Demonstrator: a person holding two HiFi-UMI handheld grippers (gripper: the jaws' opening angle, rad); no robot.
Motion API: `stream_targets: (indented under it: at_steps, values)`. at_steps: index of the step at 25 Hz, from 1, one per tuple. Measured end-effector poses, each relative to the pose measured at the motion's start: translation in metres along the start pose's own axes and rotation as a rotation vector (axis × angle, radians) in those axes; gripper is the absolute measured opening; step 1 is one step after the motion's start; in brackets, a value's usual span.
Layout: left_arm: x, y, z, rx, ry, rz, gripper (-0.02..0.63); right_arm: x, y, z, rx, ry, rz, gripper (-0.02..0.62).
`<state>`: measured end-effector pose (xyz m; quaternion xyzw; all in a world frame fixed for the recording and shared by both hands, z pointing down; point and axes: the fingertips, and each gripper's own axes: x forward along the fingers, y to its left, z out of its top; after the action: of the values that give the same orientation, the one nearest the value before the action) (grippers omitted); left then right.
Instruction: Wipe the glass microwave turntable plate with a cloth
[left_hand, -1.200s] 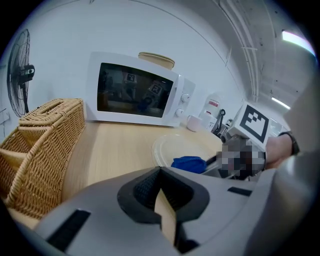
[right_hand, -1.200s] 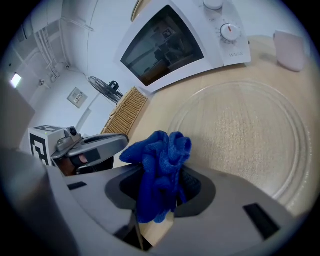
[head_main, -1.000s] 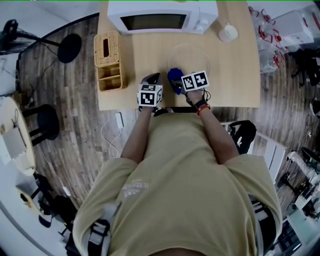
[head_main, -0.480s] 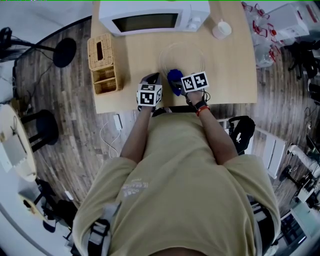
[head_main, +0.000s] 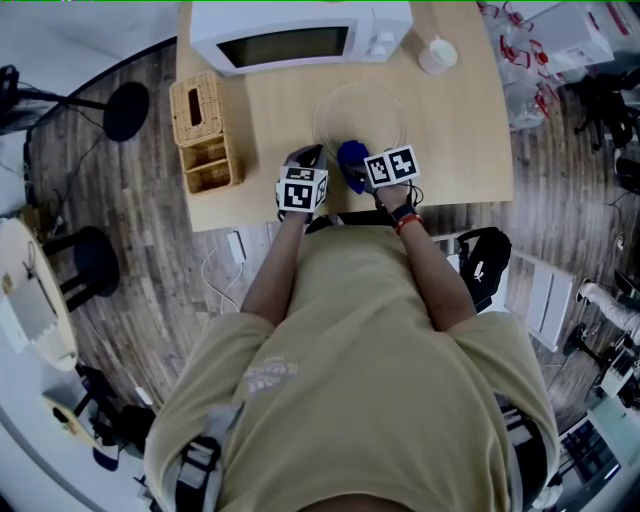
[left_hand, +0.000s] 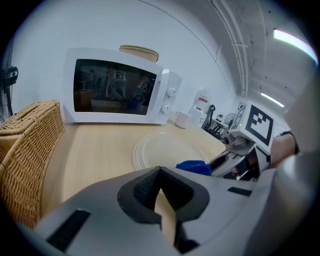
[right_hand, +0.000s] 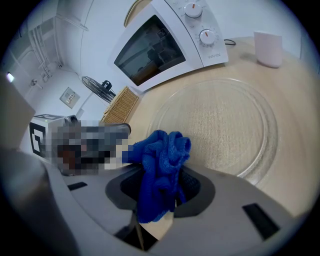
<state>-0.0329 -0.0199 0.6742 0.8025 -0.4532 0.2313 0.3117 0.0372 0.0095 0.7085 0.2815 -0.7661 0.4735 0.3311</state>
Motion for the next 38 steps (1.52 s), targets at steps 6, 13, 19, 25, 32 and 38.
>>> stream_targets:
  at_steps: [6,13,19,25,32,38]
  values:
    - [0.008,-0.006,0.003,0.017,0.005,-0.025,0.018,-0.008,-0.009,-0.005,0.029,-0.011,-0.012,0.143]
    - [0.018,-0.019,0.006,0.043,0.016,-0.056,0.018,-0.019,-0.021,-0.011,0.067,-0.026,-0.036,0.143]
    - [0.025,-0.029,0.011,0.065,0.02,-0.079,0.018,-0.029,-0.033,-0.014,0.096,-0.038,-0.056,0.143]
    - [0.032,-0.038,0.015,0.08,0.025,-0.098,0.018,-0.036,-0.041,-0.016,0.117,-0.051,-0.059,0.143]
    - [0.039,-0.045,0.024,0.099,0.029,-0.113,0.018,-0.043,-0.051,-0.02,0.126,-0.051,-0.07,0.144]
    - [0.048,-0.055,0.028,0.108,0.037,-0.127,0.018,-0.059,-0.069,-0.018,0.124,-0.056,-0.114,0.144]
